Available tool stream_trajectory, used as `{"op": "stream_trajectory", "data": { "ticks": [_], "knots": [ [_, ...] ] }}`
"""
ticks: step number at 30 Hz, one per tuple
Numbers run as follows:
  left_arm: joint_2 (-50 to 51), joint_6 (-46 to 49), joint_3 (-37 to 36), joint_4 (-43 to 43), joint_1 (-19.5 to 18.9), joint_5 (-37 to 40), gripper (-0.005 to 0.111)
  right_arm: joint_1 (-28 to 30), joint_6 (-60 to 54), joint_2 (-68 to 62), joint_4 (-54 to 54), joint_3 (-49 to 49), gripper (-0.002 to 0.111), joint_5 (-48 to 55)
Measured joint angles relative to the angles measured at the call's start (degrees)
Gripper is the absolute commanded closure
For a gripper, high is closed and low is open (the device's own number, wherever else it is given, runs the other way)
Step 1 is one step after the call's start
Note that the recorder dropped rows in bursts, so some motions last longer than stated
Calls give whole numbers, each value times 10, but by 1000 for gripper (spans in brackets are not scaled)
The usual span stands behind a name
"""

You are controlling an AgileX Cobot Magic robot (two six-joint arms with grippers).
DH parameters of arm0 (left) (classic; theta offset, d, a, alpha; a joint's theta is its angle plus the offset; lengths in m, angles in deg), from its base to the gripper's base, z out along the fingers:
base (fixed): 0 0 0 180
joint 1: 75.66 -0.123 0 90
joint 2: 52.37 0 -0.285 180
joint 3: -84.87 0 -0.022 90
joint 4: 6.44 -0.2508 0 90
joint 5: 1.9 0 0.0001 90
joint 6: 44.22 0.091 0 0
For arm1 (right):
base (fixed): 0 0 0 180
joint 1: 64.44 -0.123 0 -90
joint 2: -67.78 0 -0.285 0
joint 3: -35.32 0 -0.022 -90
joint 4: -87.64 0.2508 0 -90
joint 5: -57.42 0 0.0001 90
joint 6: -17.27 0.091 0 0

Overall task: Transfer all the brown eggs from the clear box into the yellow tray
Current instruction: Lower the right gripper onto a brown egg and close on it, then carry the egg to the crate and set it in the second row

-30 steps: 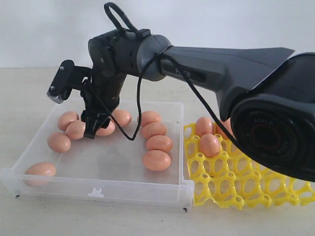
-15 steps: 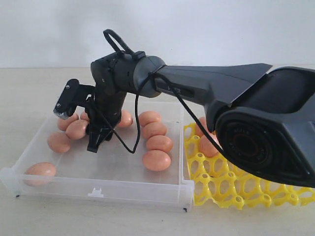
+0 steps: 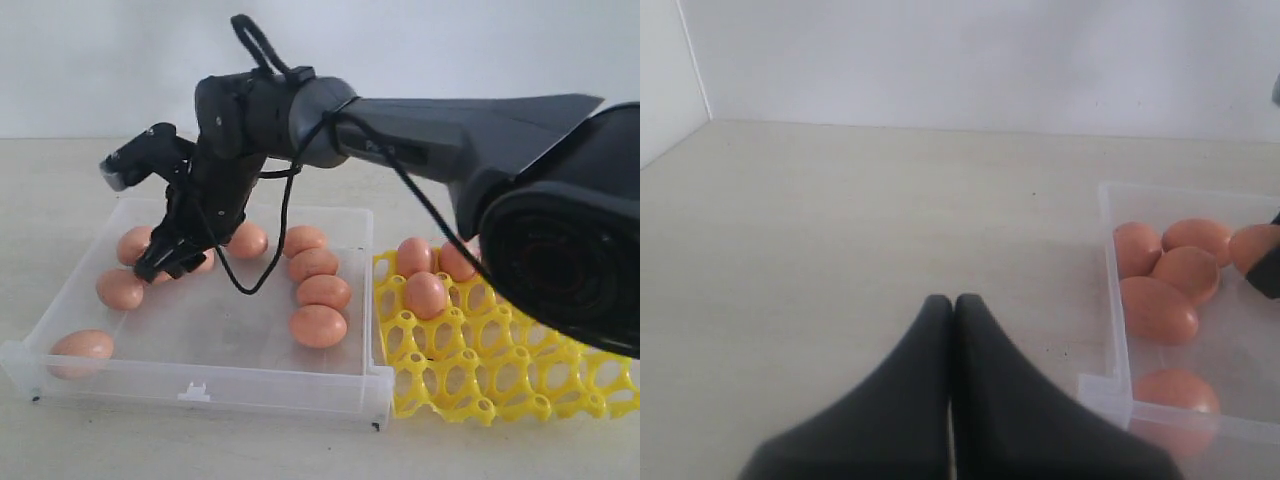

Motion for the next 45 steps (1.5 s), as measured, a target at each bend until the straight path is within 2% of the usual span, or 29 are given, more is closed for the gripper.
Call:
{"op": "stream_trajectory", "data": {
  "ticks": [3,6,9,10,14,16,19,21,23,25,28,31,34,37,41,45],
  "knots": [
    [0,0,0,0,0,0,111,6,-42,55,120,-108,109,-122],
    [0,0,0,0,0,0,111,3,-77,142,232,-253,109,-310],
    [0,0,0,0,0,0,111,-2,-73,230,284,-403,109,-536],
    [0,0,0,0,0,0,111,-2,-59,263,292,-463,109,-629],
    [0,0,0,0,0,0,111,9,12,335,307,-620,109,-881],
    [0,0,0,0,0,0,111,35,70,362,308,-689,109,-965],
    [0,0,0,0,0,0,111,108,191,401,289,-769,109,-998],
    [0,0,0,0,0,0,111,183,297,418,204,-805,109,-989],
    [0,0,0,0,0,0,111,290,444,430,-4,-840,109,-992],
    [0,0,0,0,0,0,111,412,592,431,-292,-849,109,-1029],
    [0,0,0,0,0,0,111,553,730,422,-599,-838,109,-1124],
    [0,0,0,0,0,0,111,632,787,407,-734,-833,109,-1149],
    [0,0,0,0,0,0,111,634,801,390,-799,-834,109,-1145],
    [0,0,0,0,0,0,111,589,803,369,-841,-834,109,-1105],
    [0,0,0,0,0,0,111,529,788,353,-861,-834,109,-1055],
    [0,0,0,0,0,0,111,519,784,352,-862,-834,109,-1039]
  ]
}}
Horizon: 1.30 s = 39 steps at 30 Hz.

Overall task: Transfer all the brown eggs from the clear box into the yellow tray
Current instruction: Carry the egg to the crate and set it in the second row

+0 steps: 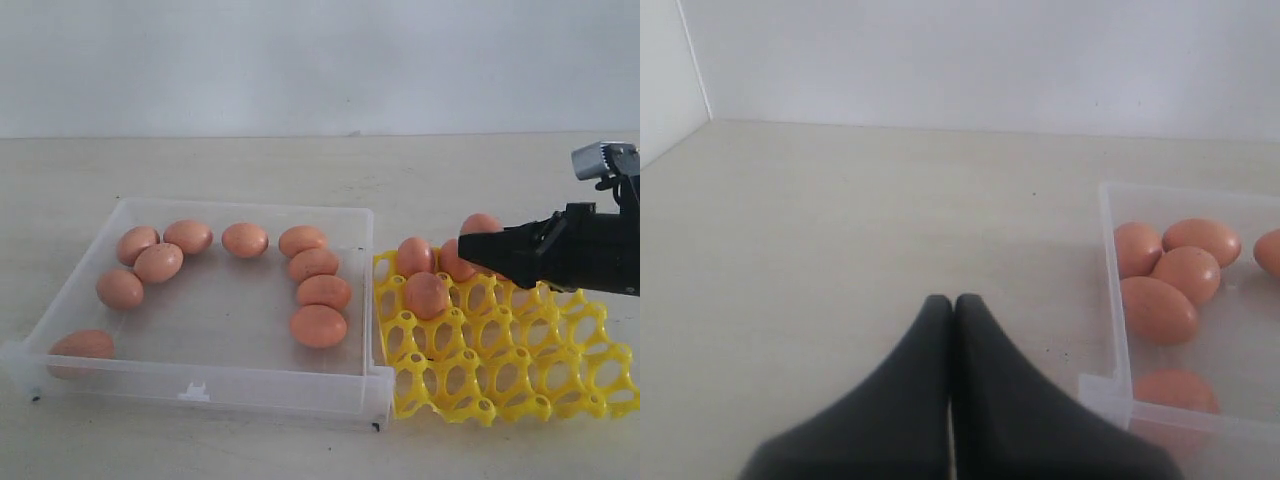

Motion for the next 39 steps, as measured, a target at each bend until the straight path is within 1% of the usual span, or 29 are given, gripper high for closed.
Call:
{"op": "stream_trajectory", "data": {
  "ticks": [11,13,17,19,20,21,22,23,24,26,27,37,39],
  "knots": [
    [0,0,0,0,0,0,111,-2,23,-26,-19,0,109,17],
    [0,0,0,0,0,0,111,-13,24,-28,-19,0,109,18],
    [0,0,0,0,0,0,111,-44,9,-28,1,0,108,60],
    [0,0,0,0,0,0,111,-48,3,-28,9,0,100,71],
    [0,0,0,0,0,0,111,-48,1,-28,11,0,92,75],
    [0,0,0,0,0,0,111,-48,0,-28,11,0,81,80],
    [0,0,0,0,0,0,111,-48,0,-28,13,0,74,83],
    [0,0,0,0,0,0,111,-48,0,-28,13,0,62,84],
    [0,0,0,0,0,0,111,-48,0,-28,18,0,56,84],
    [0,0,0,0,0,0,111,-48,-1,-28,26,0,48,84],
    [0,0,0,0,0,0,111,-48,-1,-28,28,0,46,84],
    [0,0,0,0,0,0,111,-48,-1,-28,43,0,46,84],
    [0,0,0,0,0,0,111,-48,4,-28,45,0,46,67]
  ]
}}
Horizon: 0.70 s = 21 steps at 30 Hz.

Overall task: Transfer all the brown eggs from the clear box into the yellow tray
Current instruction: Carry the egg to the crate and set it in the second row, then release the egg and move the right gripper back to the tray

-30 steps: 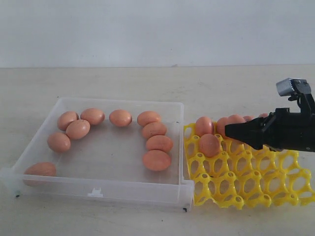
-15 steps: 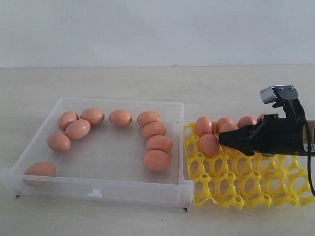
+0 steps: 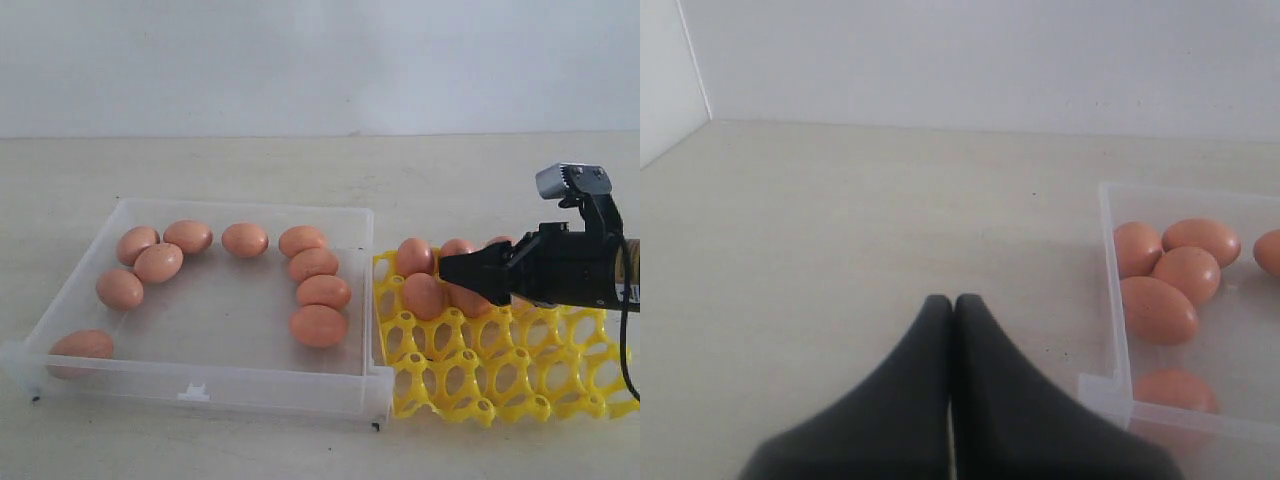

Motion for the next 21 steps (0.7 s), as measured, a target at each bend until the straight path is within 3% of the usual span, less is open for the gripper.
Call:
{"op": "stream_trajectory", "data": {
  "ticks": [8,10,12,15,18,21],
  "knots": [
    [0,0,0,0,0,0,111,-3,-8,43,48,34,46,-98],
    [0,0,0,0,0,0,111,-27,26,71,53,72,46,-123],
    [0,0,0,0,0,0,111,-89,53,94,45,121,46,-94],
    [0,0,0,0,0,0,111,-189,74,102,-29,193,46,51],
    [0,0,0,0,0,0,111,-318,185,84,-213,273,48,279],
    [0,0,0,0,0,0,111,-399,277,42,-290,334,65,423]
  ]
}}
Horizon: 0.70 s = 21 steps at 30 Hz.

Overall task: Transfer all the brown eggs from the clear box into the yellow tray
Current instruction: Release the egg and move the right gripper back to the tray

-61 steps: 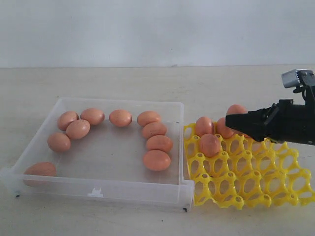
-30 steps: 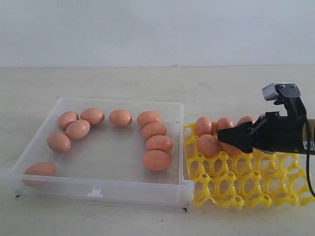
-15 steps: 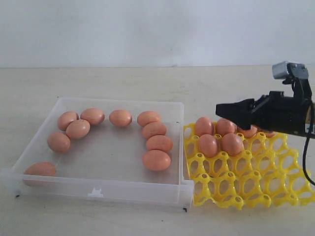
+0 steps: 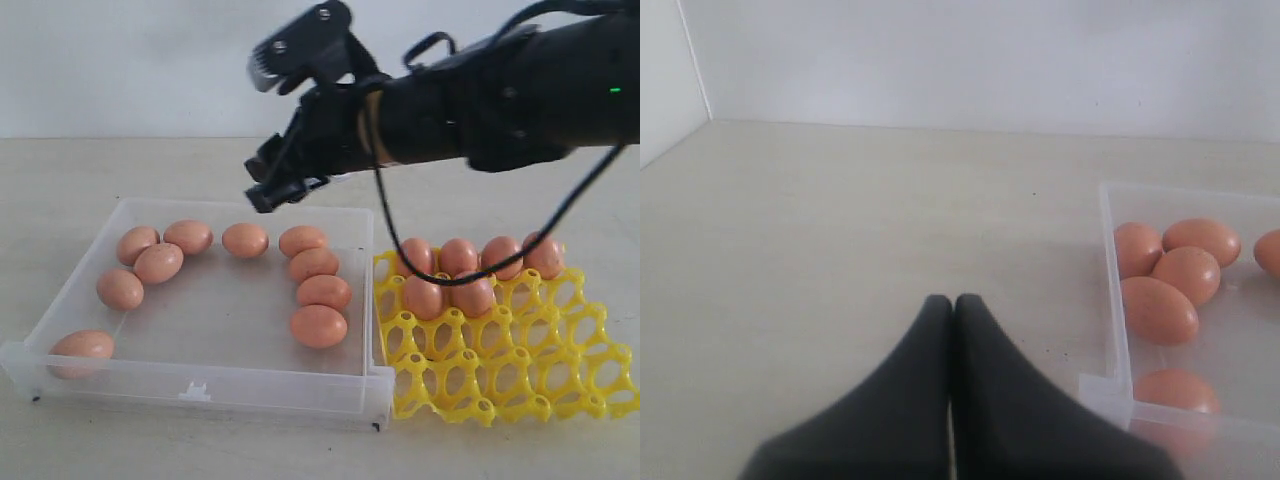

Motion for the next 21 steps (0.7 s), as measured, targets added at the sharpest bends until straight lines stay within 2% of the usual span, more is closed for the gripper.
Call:
{"op": "stream_trajectory", "data": {
  "ticks": [3,6,10,13,17,19,21],
  "knots": [
    [0,0,0,0,0,0,111,-38,25,-45,-16,60,86,31],
    [0,0,0,0,0,0,111,-53,-13,-96,-22,102,108,36],
    [0,0,0,0,0,0,111,-65,-52,-132,-25,109,108,86],
    [0,0,0,0,0,0,111,-96,-89,-134,-27,112,108,184],
    [0,0,0,0,0,0,111,-144,-261,-137,-30,128,108,365],
    [0,0,0,0,0,0,111,-148,-333,-140,-17,143,108,453],
    [0,0,0,0,0,0,111,-131,-406,-142,92,174,108,496]
  ]
}}
